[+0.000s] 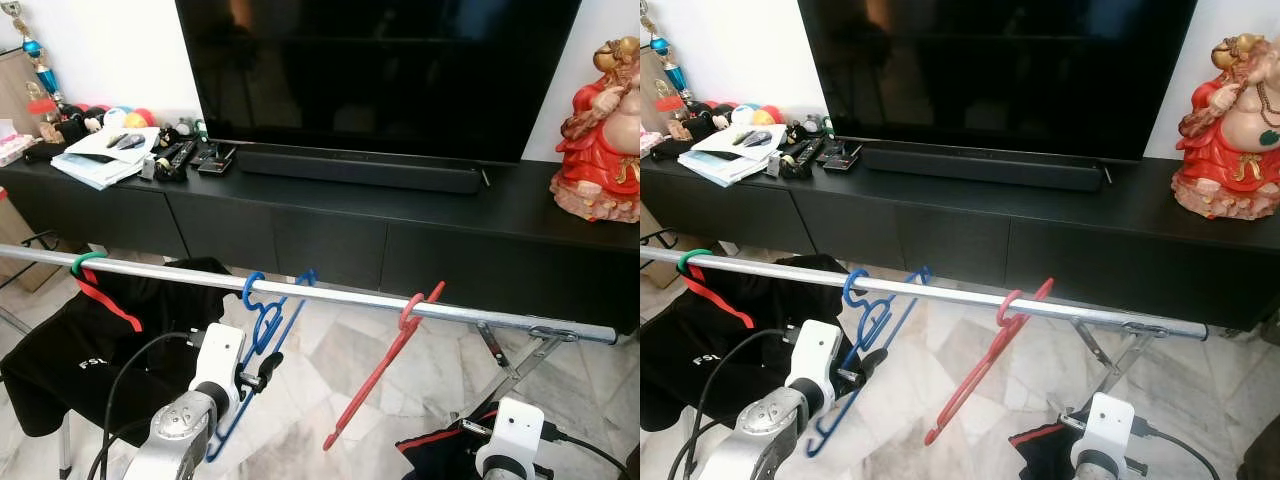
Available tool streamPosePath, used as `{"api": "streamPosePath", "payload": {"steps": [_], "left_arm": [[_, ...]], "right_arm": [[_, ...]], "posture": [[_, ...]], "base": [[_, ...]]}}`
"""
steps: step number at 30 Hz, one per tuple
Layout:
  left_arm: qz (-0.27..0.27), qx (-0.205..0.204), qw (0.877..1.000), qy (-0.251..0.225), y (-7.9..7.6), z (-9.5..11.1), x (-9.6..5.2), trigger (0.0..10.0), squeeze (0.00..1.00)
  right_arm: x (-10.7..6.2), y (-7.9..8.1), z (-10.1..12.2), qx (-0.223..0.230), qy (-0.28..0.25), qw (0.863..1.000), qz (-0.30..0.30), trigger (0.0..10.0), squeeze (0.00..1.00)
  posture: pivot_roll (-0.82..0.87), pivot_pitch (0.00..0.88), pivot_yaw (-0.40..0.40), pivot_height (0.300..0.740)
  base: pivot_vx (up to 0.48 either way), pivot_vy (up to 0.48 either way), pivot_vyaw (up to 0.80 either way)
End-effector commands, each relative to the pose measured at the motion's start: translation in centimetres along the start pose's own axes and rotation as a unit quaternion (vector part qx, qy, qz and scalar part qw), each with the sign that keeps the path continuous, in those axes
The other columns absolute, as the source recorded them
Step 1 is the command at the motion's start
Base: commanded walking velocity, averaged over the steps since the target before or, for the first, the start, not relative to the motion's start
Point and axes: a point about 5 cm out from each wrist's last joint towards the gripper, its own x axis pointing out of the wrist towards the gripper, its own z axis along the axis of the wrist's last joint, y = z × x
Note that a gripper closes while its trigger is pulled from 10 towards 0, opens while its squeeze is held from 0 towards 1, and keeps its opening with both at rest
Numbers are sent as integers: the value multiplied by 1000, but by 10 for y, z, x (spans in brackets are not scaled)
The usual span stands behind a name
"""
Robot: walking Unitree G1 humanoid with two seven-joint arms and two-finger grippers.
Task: Hang hanger
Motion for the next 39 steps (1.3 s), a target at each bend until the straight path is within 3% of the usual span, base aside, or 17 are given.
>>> {"api": "streamPosePath", "payload": {"steps": [1,2,3,21,39], "left_arm": [[8,-9,1000,-4,7,-1,1,9569,0],[9,-10,1000,-5,8,-2,2,7451,0],[9,-12,1000,-11,9,-1,4,0,0],[11,-19,998,-57,11,12,20,0,0],[59,-4,995,-77,15,14,28,0,0]], "right_arm": [[0,3,3,1,-11,1000,2,10000,0],[0,3,3,1,-11,1000,1,10000,0],[0,2,2,1,-9,1000,1,10000,0],[-1,2,1,0,-10,1000,2,10000,0],[-1,2,1,-1,-9,1000,4,10000,0]], "posture": [[43,54,65,740],[43,54,65,740],[43,54,65,740],[33,50,62,740],[25,41,62,740]], "base": [[0,0,0],[0,0,0],[0,0,0],[0,0,0],[0,0,0]]}}
